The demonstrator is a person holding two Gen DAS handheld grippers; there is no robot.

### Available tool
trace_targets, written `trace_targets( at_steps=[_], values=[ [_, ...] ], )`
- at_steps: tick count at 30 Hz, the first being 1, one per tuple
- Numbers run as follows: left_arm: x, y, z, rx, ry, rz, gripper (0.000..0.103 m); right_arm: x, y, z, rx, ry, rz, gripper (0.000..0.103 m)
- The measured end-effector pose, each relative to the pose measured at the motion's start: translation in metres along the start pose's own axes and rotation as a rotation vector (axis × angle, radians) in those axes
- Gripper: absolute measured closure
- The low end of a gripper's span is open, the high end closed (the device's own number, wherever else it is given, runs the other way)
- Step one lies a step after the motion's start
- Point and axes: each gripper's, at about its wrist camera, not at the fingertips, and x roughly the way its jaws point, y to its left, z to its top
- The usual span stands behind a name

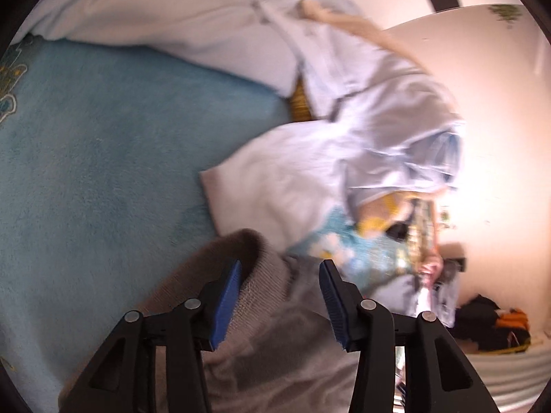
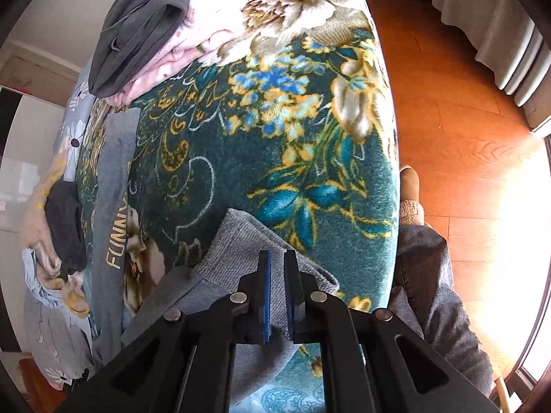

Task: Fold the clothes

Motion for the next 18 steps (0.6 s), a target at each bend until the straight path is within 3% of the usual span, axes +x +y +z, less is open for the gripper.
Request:
trace_targets(
  at_steps=[2, 7, 11, 12, 14, 15, 18],
  values=[
    [0.000, -0.005, -0.005, 0.026, 0.023, -0.019, 0.058, 0.002, 0.006, -0.001, -0.014, 0.006, 0.012, 0.096],
    [0.020, -0.007, -0.007, 0.044, 0.108, 0.047, 0.058, 0.008, 0.013, -0.007, -0.038, 0.031, 0.029, 0.096],
    [0.039, -0.008, -0.013, 0.037, 0.128, 0.113, 0.061, 0.011, 0.015, -0.009, -0.053, 0.048, 0.032, 0.096],
    [0.041, -0.015, -0.015, 0.063, 0.116, 0.119, 0.065, 0.011, 0.015, -0.009, -0.057, 0.050, 0.032, 0.096],
    [0.038, -0.034, -0.019, 0.133, 0.071, 0.139, 0.088, 0.013, 0.018, -0.008, -0.064, 0.054, 0.038, 0.096],
    [0.032, -0.043, -0.019, 0.166, 0.026, 0.132, 0.093, 0.013, 0.020, -0.007, -0.067, 0.056, 0.044, 0.096],
    [0.000, -0.068, -0.016, 0.218, -0.149, 0.057, 0.095, 0.019, 0.030, -0.004, -0.093, 0.072, 0.057, 0.096]
  ],
)
